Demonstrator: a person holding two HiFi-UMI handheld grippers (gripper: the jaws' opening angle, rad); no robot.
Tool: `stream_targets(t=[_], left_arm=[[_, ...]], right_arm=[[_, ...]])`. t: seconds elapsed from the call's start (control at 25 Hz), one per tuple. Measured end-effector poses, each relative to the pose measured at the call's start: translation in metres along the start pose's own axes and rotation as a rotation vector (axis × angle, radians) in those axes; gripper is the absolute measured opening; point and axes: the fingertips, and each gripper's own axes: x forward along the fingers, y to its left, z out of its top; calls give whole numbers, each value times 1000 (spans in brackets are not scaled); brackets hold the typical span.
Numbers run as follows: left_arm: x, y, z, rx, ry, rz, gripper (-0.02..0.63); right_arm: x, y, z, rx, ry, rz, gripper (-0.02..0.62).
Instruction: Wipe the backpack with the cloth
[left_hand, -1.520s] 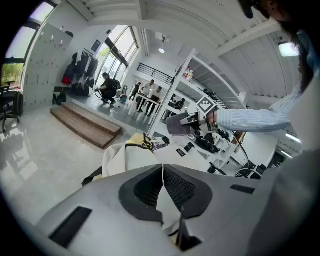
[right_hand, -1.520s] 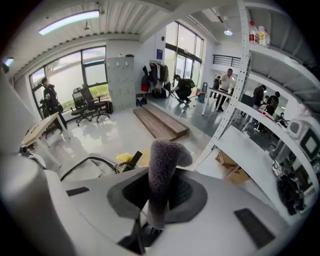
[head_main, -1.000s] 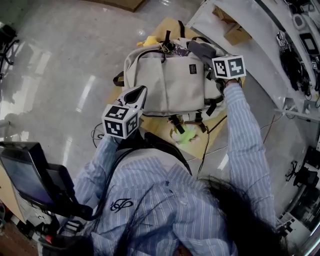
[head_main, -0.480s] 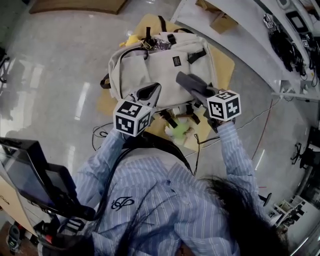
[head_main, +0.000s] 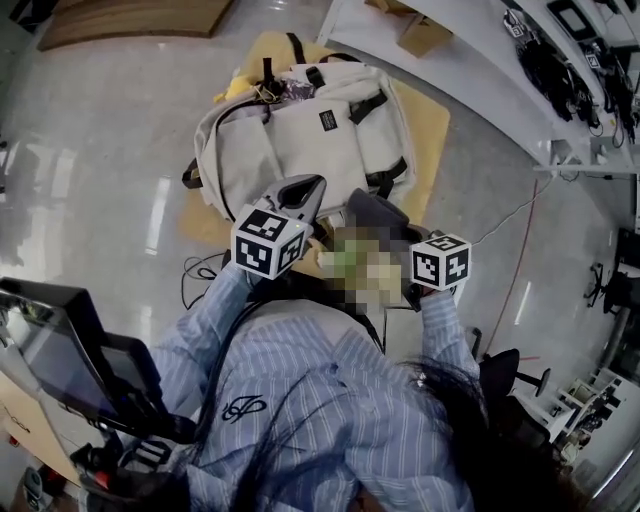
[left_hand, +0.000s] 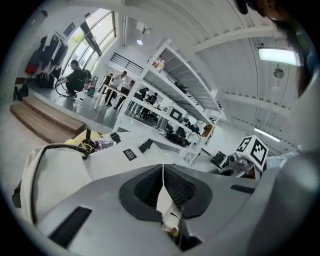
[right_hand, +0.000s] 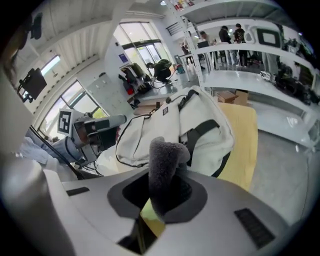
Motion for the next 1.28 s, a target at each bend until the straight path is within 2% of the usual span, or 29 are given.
stream_targets(t=[0.12, 0.28, 0.48, 0.56, 0.72, 0.84, 0.96, 1.12, 1.28], left_arm=[[2, -2, 1, 9, 7, -9, 9], [0, 3, -2, 2, 12, -2, 9], [-9, 12, -5, -12, 6, 24, 9], [-15, 21, -3, -24, -1, 44, 9], [-30, 41, -1, -55, -17, 92, 9], [-39, 51, 1, -72, -32, 119, 9], [-46, 60, 0, -82, -35, 139, 9], [-50, 65, -3, -101, -30, 150, 9], [-47, 60, -3, -100, -26, 138, 9]], right_arm=[[-17, -3, 50, -117, -40, -14, 55], [-25, -18, 142, -261, -125, -52, 55], [-13, -46, 247, -461, -136, -172, 55], [-6, -58, 288, -494, -147, -222, 55], [19, -82, 346, -455, -186, -271, 55], [38, -107, 358, -428, -180, -299, 55], [53, -116, 348, -478, -143, -301, 55], [69, -115, 308, -636, -50, -250, 55], [63, -110, 261, -670, -14, -191, 55]])
